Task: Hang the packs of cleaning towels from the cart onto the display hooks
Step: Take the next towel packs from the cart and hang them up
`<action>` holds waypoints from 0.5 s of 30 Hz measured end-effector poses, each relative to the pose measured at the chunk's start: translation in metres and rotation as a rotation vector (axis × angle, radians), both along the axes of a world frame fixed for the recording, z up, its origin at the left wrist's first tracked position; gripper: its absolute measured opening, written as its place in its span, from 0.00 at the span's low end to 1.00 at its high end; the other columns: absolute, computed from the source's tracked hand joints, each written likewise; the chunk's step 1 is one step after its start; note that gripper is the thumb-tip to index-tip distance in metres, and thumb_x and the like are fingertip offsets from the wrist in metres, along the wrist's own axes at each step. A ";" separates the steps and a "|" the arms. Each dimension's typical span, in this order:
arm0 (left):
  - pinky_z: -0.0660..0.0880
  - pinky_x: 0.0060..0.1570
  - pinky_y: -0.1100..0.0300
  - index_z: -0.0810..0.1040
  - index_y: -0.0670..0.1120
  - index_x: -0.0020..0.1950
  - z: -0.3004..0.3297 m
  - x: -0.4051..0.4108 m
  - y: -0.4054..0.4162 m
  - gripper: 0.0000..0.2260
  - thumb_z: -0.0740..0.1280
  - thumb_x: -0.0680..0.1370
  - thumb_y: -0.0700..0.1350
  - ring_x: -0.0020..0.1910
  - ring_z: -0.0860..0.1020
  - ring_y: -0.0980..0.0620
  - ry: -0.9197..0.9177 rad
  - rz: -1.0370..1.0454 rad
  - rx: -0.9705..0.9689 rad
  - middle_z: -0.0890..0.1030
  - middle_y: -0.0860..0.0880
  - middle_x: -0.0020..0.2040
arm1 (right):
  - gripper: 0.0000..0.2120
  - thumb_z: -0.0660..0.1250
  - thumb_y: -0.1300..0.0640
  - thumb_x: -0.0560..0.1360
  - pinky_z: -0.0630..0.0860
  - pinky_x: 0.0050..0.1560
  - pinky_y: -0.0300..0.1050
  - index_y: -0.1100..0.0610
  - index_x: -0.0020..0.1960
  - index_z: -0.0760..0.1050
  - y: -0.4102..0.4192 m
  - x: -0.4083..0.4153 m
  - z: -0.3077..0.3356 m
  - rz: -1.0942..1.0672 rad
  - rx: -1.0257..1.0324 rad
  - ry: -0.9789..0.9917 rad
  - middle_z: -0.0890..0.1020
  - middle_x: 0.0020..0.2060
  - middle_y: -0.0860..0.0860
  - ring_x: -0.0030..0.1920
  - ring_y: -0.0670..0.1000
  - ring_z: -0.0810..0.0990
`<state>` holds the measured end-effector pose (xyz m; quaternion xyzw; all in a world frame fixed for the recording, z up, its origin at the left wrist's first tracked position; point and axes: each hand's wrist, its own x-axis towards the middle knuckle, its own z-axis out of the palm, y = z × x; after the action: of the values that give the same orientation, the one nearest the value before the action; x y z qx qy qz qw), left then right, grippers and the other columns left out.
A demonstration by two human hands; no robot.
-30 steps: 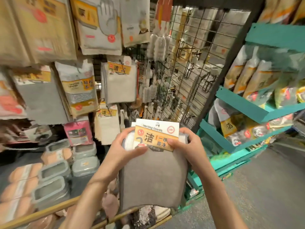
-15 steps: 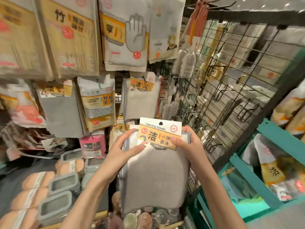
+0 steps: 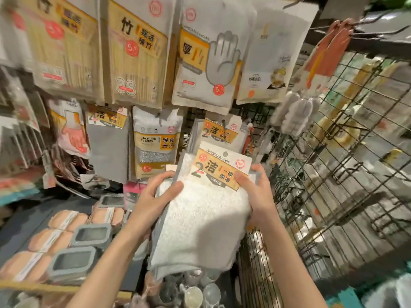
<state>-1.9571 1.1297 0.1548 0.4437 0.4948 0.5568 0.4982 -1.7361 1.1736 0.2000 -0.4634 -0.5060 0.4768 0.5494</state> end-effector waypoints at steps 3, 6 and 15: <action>0.69 0.65 0.48 0.78 0.66 0.51 -0.005 -0.001 0.006 0.14 0.71 0.66 0.62 0.60 0.73 0.67 0.078 0.085 0.046 0.75 0.69 0.58 | 0.08 0.69 0.60 0.74 0.80 0.52 0.51 0.52 0.50 0.72 0.017 -0.001 0.008 0.000 0.049 -0.131 0.83 0.51 0.53 0.50 0.54 0.83; 0.67 0.65 0.52 0.79 0.65 0.47 -0.010 -0.006 0.012 0.09 0.72 0.68 0.57 0.59 0.71 0.71 0.106 0.124 0.064 0.74 0.71 0.55 | 0.09 0.68 0.61 0.75 0.79 0.53 0.47 0.57 0.54 0.72 0.035 -0.004 0.013 -0.014 0.086 -0.117 0.84 0.51 0.51 0.53 0.52 0.82; 0.67 0.66 0.49 0.79 0.64 0.49 -0.012 -0.023 0.025 0.11 0.74 0.70 0.51 0.64 0.73 0.54 0.113 0.161 0.066 0.76 0.58 0.61 | 0.11 0.68 0.63 0.75 0.76 0.57 0.53 0.58 0.54 0.70 0.103 -0.006 0.014 -0.182 0.041 -0.224 0.79 0.57 0.55 0.55 0.54 0.80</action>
<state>-1.9801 1.1549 0.1426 0.4494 0.5377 0.5851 0.4082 -1.7425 1.2771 0.2140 -0.5465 -0.5296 0.3600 0.5397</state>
